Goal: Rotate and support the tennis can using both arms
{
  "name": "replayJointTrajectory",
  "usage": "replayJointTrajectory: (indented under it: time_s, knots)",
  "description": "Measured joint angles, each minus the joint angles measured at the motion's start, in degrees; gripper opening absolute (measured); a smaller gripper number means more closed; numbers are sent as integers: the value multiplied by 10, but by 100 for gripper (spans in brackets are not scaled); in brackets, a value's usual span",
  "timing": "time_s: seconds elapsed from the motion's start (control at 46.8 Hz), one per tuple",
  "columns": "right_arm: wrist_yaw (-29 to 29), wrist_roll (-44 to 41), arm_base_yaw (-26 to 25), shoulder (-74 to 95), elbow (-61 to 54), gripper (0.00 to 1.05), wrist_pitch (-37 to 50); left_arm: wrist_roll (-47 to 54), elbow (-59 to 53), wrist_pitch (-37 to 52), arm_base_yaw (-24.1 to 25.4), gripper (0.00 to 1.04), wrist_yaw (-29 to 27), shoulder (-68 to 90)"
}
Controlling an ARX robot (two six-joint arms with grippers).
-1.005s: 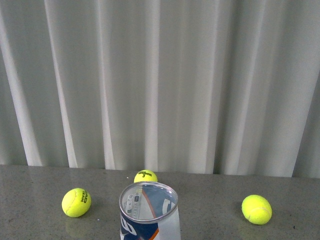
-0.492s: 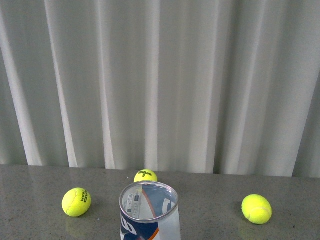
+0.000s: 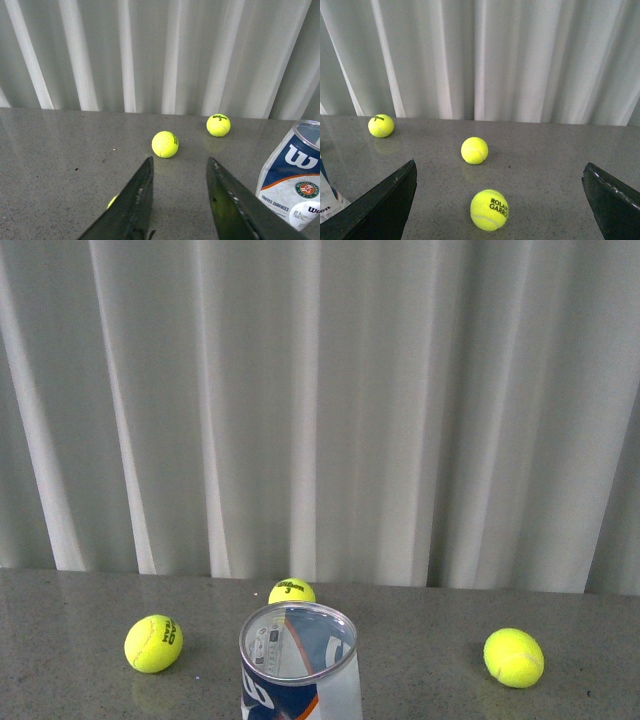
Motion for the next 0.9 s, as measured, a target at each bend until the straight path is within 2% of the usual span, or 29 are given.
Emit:
replayJointTrajectory:
  time_s: [0.193,0.235,0.385,0.898]
  knots:
    - [0,0,0,0,0,98,0,0,0,0,0,66,0,0]
    - [0,0,0,0,0,98,0,0,0,0,0,76,0,0]
    - [0,0,0,0,0,98,0,0,0,0,0,100,0,0]
    - [0,0,0,0,0,98,0,0,0,0,0,98,0,0]
